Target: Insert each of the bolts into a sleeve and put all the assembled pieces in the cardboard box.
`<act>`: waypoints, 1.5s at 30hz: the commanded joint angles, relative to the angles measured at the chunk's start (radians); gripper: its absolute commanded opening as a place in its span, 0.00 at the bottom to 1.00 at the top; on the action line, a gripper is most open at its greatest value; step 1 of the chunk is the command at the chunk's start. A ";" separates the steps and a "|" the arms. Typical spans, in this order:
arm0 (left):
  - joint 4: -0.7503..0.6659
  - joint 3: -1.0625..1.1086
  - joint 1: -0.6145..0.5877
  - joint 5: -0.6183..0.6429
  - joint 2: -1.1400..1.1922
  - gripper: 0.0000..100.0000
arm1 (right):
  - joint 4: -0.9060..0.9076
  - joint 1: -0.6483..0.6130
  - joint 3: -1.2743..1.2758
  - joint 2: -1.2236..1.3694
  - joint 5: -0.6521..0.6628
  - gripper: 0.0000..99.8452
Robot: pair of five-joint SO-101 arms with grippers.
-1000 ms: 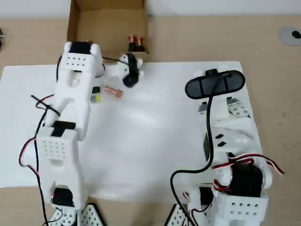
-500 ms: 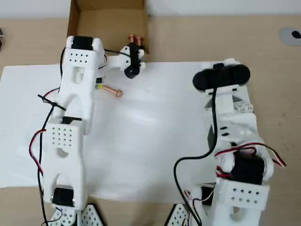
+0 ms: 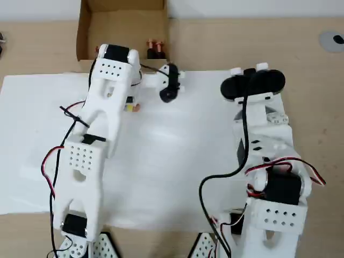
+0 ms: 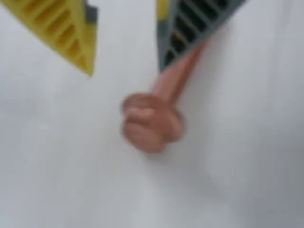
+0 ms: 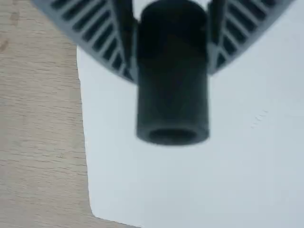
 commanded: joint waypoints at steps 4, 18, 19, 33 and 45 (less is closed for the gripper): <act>0.012 0.043 0.002 -0.256 -0.016 0.10 | -0.023 0.012 -0.004 0.004 0.008 0.01; 0.012 0.051 -0.011 -0.368 -0.007 0.10 | -0.017 0.088 -0.002 0.018 0.008 0.01; 0.011 0.051 -0.011 -0.371 -0.005 0.10 | -0.017 0.088 -0.002 0.018 0.008 0.01; 0.011 -0.020 -0.003 -0.353 0.139 0.02 | -0.017 0.085 -0.002 0.018 0.006 0.01; 0.014 0.054 -0.012 -0.238 -0.076 0.04 | -0.017 0.082 -0.002 0.018 0.006 0.01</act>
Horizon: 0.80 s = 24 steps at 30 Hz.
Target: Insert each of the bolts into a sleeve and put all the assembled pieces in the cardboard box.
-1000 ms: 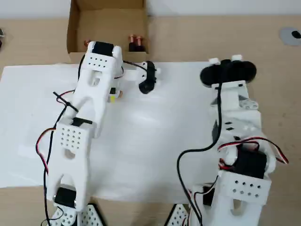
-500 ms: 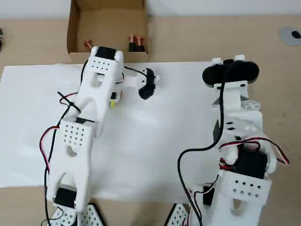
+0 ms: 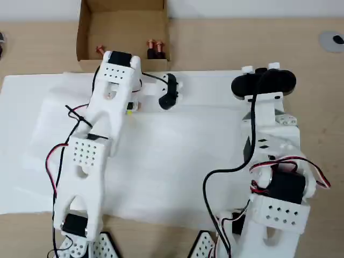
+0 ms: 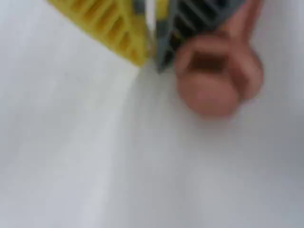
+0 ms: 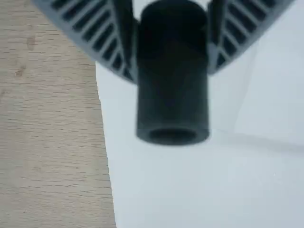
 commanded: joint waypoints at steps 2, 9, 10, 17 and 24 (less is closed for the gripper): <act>0.012 0.150 -0.011 -0.221 -0.246 0.10 | -0.017 0.002 -0.002 0.002 0.006 0.01; -0.028 0.253 -0.023 -0.222 -0.409 0.13 | -0.017 0.002 -0.004 -0.002 0.006 0.01; -0.078 0.249 -0.025 -0.216 -0.397 0.13 | -0.017 0.002 -0.004 -0.002 0.006 0.01; -0.545 0.241 0.034 0.299 -0.262 0.13 | 0.002 0.002 -0.007 -0.002 0.006 0.01; -0.609 0.190 0.040 0.548 -0.259 0.13 | -0.003 0.001 -0.008 0.001 0.008 0.01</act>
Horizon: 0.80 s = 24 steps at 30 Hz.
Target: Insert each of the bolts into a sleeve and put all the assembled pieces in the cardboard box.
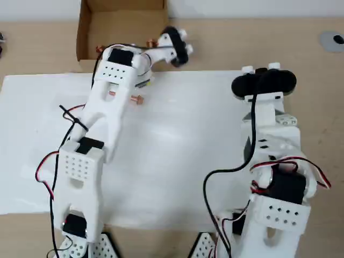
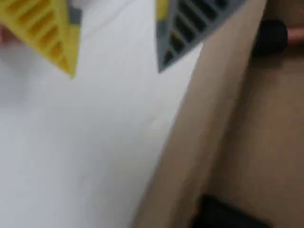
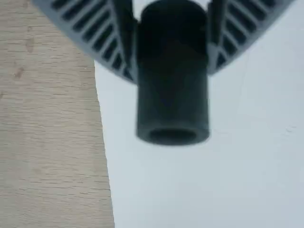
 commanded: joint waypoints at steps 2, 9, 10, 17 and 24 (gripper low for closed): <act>-0.023 -0.055 -0.008 0.038 -0.015 0.13 | -0.008 0.001 -0.008 -0.002 0.008 0.01; 0.025 -0.069 -0.058 0.124 -0.016 0.13 | -0.008 0.001 -0.007 -0.005 0.009 0.01; 0.038 -0.083 -0.068 0.124 -0.016 0.13 | -0.008 0.001 -0.007 -0.005 0.009 0.01; 0.051 -0.117 -0.066 -0.132 -0.007 0.13 | -0.009 -0.001 -0.002 -0.005 0.009 0.01; 0.334 -0.044 -0.014 -0.516 -0.007 0.13 | -0.081 -0.002 0.104 -0.012 0.009 0.01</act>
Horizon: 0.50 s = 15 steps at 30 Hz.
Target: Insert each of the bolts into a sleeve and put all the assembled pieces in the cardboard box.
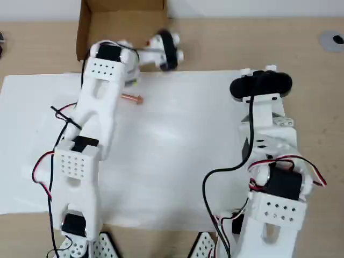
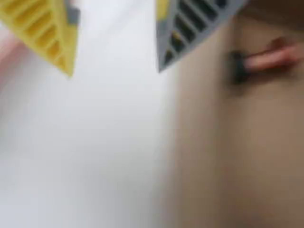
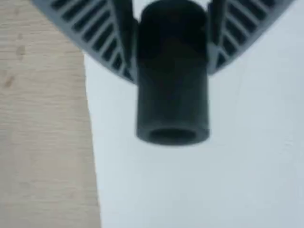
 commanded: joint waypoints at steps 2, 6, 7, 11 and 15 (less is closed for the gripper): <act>0.293 0.000 0.041 -0.282 -0.015 0.13 | -0.060 -0.012 0.048 -0.039 0.009 0.01; 0.328 -0.025 0.043 -0.361 -0.013 0.13 | -0.064 -0.047 0.091 -0.094 0.009 0.01; 0.327 -0.037 0.043 -0.361 -0.013 0.13 | -0.066 -0.051 0.101 -0.101 0.009 0.01; 0.327 -0.066 0.044 -0.390 0.013 0.13 | -0.068 -0.054 0.124 -0.113 0.009 0.01; 0.322 -0.167 0.043 -0.390 0.101 0.13 | -0.066 -0.054 0.125 -0.114 0.009 0.01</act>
